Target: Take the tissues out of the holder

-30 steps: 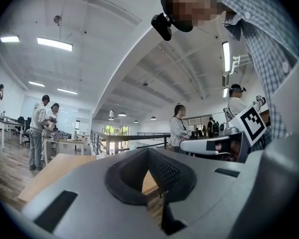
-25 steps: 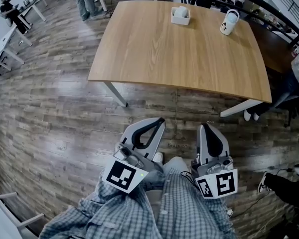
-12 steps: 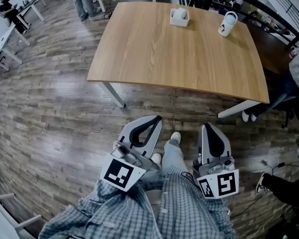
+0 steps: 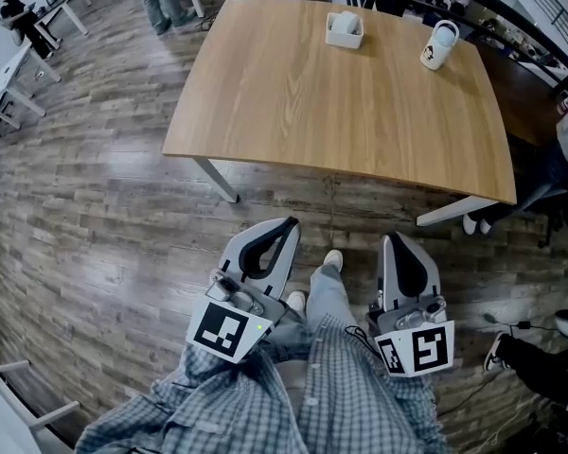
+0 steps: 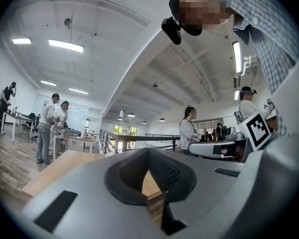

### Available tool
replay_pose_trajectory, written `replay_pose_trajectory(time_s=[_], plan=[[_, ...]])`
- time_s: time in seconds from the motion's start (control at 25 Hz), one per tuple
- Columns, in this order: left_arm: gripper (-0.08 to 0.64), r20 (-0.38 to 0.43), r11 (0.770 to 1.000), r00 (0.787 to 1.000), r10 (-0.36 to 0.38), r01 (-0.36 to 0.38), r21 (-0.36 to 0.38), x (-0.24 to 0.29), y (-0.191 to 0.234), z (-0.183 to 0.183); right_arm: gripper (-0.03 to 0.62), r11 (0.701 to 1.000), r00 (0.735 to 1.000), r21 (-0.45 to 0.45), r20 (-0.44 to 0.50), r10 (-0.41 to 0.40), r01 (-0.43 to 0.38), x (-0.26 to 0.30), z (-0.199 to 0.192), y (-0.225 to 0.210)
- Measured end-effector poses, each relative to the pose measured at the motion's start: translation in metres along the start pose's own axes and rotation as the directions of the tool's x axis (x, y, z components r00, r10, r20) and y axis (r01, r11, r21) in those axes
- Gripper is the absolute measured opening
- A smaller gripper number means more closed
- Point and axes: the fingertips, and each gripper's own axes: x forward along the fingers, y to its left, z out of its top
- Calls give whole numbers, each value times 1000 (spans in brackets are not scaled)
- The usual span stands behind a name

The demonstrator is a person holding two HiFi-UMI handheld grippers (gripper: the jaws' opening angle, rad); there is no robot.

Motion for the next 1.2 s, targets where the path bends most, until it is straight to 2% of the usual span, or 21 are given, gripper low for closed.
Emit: replay_pose_trajectory(time_s=[0.24,0.6,0.84,1.2], plan=[[6,-11,1000,1000,2,-2,21,29,3,-3,11,996,1000,85,-3,20,-19,20,-6,-25],[6,-32,999,999,31,-30,23,85,13,-5,11,994,996,72,-25,86,-84,62,-7,-61],[6,-33,998,998,59,-58,29,118,15,0,11,991,995,87,-15,98,-97,86,2,-96],[6,-18,991,992,123,-122,57,158,30,13,11,990,992,62,-5,127,-126,107,17,-137]])
